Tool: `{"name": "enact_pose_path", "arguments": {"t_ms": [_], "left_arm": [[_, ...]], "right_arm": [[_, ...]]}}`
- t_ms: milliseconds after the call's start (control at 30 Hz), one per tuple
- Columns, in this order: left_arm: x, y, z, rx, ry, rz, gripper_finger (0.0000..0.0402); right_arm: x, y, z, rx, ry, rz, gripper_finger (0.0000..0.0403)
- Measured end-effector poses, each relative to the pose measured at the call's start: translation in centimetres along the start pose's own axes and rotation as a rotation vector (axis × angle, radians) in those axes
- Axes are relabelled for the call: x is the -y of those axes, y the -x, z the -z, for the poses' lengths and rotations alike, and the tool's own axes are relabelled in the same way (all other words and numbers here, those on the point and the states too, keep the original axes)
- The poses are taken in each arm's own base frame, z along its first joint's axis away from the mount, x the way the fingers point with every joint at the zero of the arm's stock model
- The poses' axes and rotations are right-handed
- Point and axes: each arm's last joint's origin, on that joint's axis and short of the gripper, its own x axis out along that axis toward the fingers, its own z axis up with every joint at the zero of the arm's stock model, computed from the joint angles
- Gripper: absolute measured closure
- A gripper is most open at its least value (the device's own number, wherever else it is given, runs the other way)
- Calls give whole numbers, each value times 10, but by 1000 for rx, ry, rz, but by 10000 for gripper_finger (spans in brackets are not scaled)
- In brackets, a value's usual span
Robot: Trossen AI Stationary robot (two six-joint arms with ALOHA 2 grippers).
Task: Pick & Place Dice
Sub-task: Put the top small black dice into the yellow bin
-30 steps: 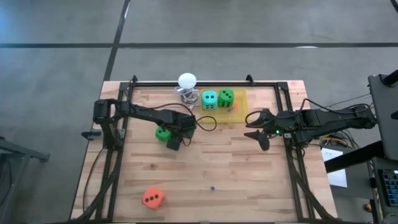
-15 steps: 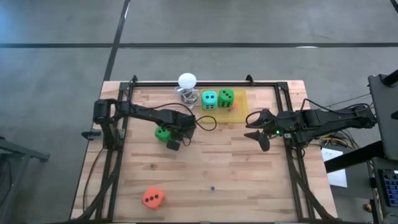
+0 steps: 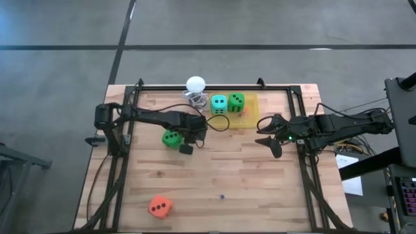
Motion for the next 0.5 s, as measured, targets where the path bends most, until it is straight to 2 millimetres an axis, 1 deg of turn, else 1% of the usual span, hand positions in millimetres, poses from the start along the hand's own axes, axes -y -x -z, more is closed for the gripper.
{"name": "enact_pose_path", "arguments": {"t_ms": [100, 167, 267, 367, 433, 500], "left_arm": [[-4, 17, -6, 69, 16, -27, 356], [-9, 29, -12, 150, 33, -58, 357], [-19, 41, -20, 264, 66, -103, 357], [-32, 48, -26, 341, 111, -134, 357], [-42, 49, -29, 378, 156, -152, 357], [-50, 49, -27, 392, 200, -144, 357]], "right_arm": [[0, 0, 0, 0, 0, 0, 175], [0, 0, 0, 0, 2, 0, 175], [0, 0, 0, 0, 4, 0, 175], [0, 0, 0, 3, 4, -2, 175], [0, 0, -1, 5, 3, -4, 175], [-1, 0, -1, 9, 2, -6, 175]]}}
